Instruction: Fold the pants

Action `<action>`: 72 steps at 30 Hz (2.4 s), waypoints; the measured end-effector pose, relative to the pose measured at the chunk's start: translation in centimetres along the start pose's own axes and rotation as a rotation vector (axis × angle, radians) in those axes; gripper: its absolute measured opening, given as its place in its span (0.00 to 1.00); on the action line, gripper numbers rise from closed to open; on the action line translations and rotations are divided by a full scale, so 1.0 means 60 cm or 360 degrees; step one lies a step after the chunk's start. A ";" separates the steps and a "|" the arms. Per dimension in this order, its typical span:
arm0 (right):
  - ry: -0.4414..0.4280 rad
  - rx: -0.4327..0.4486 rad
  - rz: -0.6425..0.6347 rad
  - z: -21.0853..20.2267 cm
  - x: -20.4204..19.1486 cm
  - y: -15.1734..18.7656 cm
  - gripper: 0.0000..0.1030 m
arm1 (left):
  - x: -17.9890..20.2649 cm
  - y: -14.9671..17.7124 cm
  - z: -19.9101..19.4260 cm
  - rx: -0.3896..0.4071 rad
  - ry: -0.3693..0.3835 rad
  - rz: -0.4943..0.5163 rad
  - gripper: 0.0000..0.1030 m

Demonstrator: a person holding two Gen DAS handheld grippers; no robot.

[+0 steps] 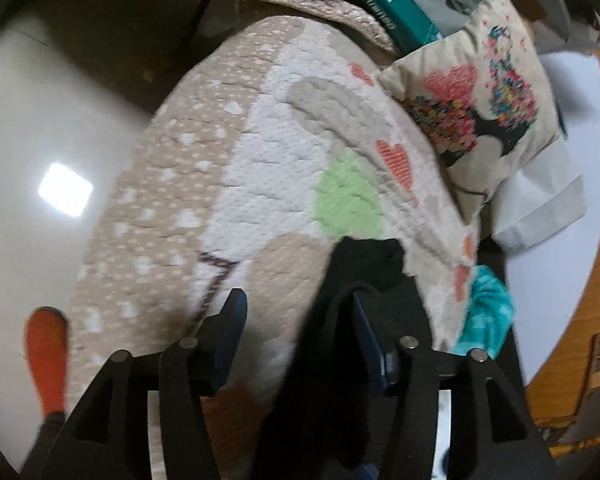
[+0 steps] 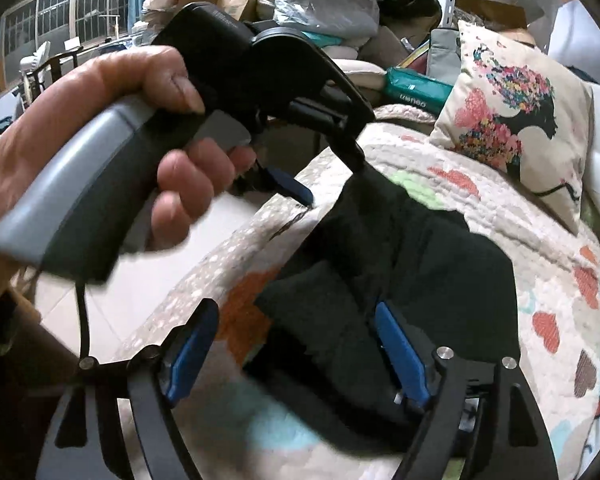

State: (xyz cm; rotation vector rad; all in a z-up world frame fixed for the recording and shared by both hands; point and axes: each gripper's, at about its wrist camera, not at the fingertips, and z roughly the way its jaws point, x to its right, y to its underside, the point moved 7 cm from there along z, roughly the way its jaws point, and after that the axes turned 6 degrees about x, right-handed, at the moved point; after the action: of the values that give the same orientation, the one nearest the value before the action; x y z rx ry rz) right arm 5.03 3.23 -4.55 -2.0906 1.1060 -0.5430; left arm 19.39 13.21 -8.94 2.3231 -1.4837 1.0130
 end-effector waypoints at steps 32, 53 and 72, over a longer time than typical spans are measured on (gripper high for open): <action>0.0227 -0.0069 0.0682 -0.049 0.286 0.076 0.89 | -0.037 0.214 -0.055 0.0166 -0.0293 0.0231 0.55; 0.0434 0.0002 0.0874 -0.095 0.346 0.091 0.89 | 0.031 0.186 -0.088 0.0641 -0.0622 0.0691 0.59; 0.0497 0.0112 0.0462 -0.101 0.272 0.045 0.90 | 0.061 0.203 -0.093 0.0744 -0.0684 0.0861 0.62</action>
State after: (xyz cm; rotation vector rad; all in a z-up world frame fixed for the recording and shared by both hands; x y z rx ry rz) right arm 8.62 -13.82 -1.87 -1.7807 1.5144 -0.7681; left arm 7.43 7.63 -4.65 2.6361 -2.3565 1.1225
